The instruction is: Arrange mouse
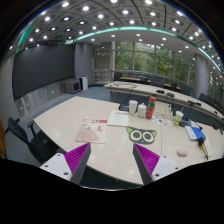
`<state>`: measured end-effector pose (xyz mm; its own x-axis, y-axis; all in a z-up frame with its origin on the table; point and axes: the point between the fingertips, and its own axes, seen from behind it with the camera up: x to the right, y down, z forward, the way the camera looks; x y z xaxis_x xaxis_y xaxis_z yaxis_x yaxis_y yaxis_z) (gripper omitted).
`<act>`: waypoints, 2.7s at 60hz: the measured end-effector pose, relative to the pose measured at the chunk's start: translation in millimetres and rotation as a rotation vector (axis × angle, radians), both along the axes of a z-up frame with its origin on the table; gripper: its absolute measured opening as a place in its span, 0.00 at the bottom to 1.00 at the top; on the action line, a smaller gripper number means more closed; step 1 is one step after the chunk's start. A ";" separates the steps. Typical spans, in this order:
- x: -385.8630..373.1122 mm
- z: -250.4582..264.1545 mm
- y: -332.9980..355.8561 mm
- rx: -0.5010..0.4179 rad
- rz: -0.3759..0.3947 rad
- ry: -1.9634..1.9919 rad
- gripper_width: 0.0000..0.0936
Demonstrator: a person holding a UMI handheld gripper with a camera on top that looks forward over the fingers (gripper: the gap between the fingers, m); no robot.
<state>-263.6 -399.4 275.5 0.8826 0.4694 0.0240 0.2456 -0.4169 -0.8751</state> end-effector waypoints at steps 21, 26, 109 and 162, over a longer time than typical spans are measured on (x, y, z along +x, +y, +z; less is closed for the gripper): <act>176.4 -124.1 55.2 -0.094 -0.221 -0.079 0.91; 230.4 -158.4 74.2 -0.120 -0.306 -0.105 0.92; 399.3 -287.8 387.6 -0.197 -0.540 -0.037 0.42; 77.4 -242.7 414.7 -0.151 -0.309 -0.041 0.35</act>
<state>-186.3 15.3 32.9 0.9835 0.1806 0.0127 0.1206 -0.6013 -0.7898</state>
